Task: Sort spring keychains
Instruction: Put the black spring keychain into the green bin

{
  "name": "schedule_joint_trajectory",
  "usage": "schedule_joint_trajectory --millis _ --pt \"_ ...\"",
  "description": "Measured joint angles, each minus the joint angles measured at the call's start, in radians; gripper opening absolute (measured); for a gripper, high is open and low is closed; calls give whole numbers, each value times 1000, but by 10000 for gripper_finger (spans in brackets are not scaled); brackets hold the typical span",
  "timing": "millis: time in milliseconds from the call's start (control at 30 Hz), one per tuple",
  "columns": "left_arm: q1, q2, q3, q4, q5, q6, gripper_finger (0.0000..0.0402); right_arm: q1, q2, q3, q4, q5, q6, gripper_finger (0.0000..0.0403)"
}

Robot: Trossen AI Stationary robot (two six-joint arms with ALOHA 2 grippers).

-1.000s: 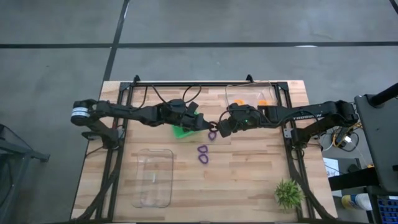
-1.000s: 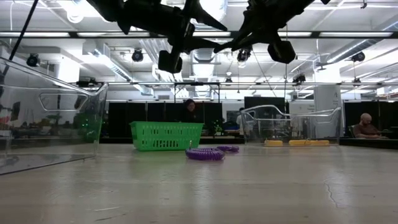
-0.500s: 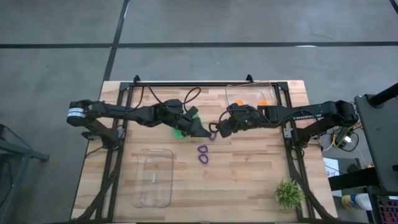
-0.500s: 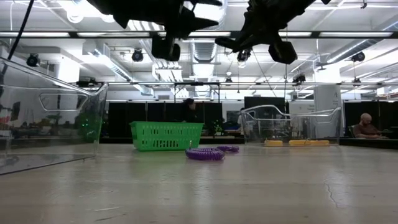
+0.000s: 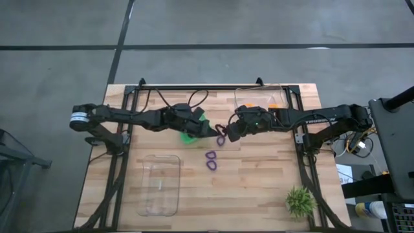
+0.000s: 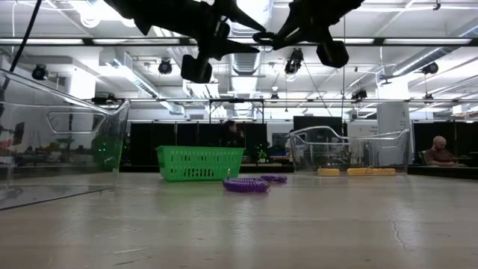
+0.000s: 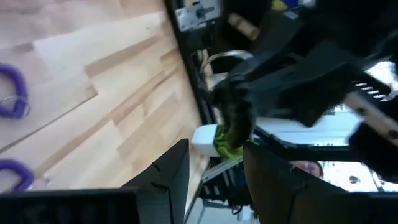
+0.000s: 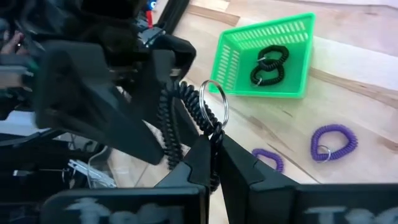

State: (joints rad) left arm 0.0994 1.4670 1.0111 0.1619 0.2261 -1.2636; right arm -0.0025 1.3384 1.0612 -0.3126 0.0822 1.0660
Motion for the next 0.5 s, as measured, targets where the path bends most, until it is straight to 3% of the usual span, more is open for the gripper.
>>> schedule_joint_trajectory --millis 500 --pt "4 -2 2 48 -21 6 142 5 1 -5 -35 4 0 13"
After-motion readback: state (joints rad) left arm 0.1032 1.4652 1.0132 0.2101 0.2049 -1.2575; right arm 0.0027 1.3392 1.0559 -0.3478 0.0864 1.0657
